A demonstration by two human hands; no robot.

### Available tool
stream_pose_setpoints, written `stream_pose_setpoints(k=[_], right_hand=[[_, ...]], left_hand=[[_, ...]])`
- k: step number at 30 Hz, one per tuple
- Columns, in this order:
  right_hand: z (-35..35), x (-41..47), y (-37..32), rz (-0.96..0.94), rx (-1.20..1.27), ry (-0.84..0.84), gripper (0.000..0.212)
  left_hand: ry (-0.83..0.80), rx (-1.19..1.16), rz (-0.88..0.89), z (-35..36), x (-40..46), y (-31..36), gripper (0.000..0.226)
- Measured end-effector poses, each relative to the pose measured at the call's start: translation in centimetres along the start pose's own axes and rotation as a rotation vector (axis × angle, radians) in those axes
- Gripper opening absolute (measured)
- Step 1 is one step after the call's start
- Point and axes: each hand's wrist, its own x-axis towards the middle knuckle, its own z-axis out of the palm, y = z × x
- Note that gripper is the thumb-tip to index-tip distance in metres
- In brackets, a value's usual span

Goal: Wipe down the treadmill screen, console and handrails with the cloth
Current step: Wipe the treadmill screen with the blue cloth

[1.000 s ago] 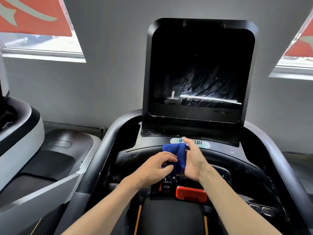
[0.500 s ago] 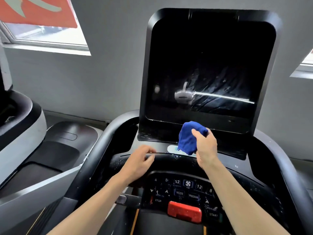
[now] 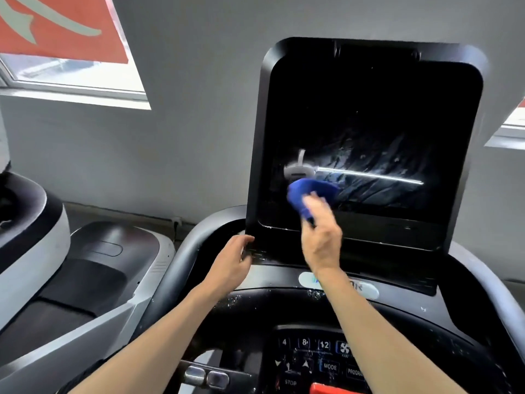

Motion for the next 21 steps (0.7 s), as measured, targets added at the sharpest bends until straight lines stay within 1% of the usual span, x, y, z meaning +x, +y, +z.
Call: stream_pose_setpoints(k=[1,2,3,4,5,7,10,12,13,15,18,21], right_hand=[[1.5,-1.0,1.8,-0.203,-0.181,-0.184,0.047],[2.5,-2.0,3.6,-0.356,-0.327,-0.326,0.051],[2.8,-3.0,4.9,-0.439,-0.427,-0.431,0.053],[2.6,-3.7,6.0,-0.484,-0.488,-0.488,0.055],[2.1,-4.1,6.6,-0.518,-0.531,-0.508,0.055],[1.6,-4.4,7.3,-0.556,-0.587,-0.504,0.056],[1.4,-5.1,7.3,-0.490,-0.628,-0.465,0.061],[2.3,-5.3,6.0,-0.448,-0.645,-0.400,0.064],[3.3,-5.0,5.0,-0.465,-0.653,-0.365,0.062],[6.2,-4.0,3.1,-0.535,-0.653,-0.321,0.054],[9.8,-2.6,1.1,-0.577,-0.635,-0.258,0.039],[8.1,-2.3,2.7,-0.658,-0.628,-0.198,0.027]], left_hand=[[-0.004,-0.016,-0.014,-0.3,0.7,-0.3,0.047],[-0.014,-0.027,-0.020,-0.5,1.3,-0.5,0.052],[-0.025,-0.028,-0.011,-0.8,1.8,-0.8,0.055],[-0.031,-0.012,0.007,-1.0,2.4,-1.1,0.058],[-0.034,0.010,0.030,-1.2,2.9,-1.4,0.060],[-0.047,0.053,0.064,-1.8,3.8,-2.0,0.063],[-0.095,0.096,0.099,-2.3,4.4,-2.5,0.070],[-0.115,0.112,0.134,-2.5,4.7,-2.5,0.074],[-0.125,0.115,0.149,-2.5,4.9,-2.6,0.077],[-0.144,0.136,0.173,-2.3,5.0,-2.8,0.082],[-0.173,0.161,0.179,-2.0,5.1,-3.1,0.087],[-0.208,0.226,0.204,-1.7,5.2,-2.8,0.089]])
